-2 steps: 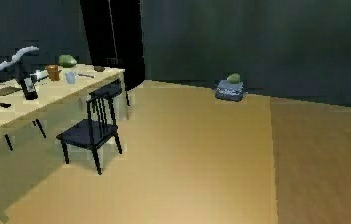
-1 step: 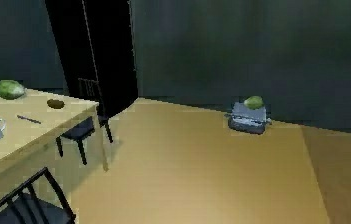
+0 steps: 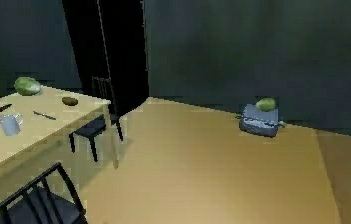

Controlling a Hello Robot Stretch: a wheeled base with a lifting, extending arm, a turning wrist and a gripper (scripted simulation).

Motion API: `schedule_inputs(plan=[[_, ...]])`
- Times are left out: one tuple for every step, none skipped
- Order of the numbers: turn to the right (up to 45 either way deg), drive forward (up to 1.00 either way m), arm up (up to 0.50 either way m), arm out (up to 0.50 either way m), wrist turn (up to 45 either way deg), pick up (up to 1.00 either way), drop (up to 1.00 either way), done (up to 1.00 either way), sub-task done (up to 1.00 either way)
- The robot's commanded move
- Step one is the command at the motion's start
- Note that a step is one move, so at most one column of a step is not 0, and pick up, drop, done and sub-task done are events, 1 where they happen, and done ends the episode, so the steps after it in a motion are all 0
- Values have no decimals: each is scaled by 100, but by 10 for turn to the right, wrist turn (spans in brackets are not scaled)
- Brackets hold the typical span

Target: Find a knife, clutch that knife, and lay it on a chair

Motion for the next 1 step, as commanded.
schedule_inputs(plan=[[0,75,0,0,0,0,0,0,0]])
